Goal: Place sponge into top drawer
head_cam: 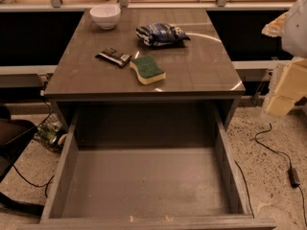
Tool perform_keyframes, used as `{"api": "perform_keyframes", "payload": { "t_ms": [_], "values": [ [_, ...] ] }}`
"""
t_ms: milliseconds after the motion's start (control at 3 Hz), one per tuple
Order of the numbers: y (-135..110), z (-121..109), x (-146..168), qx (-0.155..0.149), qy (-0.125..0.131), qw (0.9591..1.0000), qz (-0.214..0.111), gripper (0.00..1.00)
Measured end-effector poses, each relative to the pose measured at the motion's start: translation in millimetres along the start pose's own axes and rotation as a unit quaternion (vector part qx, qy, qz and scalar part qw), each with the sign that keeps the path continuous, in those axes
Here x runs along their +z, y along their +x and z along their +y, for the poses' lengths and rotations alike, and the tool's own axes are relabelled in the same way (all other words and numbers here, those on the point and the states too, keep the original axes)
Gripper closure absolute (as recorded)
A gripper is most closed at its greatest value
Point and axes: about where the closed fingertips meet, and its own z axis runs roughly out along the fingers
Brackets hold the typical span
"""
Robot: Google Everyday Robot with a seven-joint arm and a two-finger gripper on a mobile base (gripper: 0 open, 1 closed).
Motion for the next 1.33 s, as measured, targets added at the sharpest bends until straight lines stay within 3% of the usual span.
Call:
{"api": "perform_keyframes", "payload": {
  "t_ms": [333,667,1000,1333],
  "values": [
    [0.0,-0.1,-0.1,0.000,0.000,1.0000,0.000,0.00],
    [-6.1,-22.7,-6.5,0.030,0.027,0.9989,-0.026,0.00],
    [-21.1,-58.7,-7.8,0.068,0.064,0.9902,-0.104,0.00],
    [-43.9,-73.1,13.6,0.106,0.070,0.9719,-0.198,0.00]
  ]
}}
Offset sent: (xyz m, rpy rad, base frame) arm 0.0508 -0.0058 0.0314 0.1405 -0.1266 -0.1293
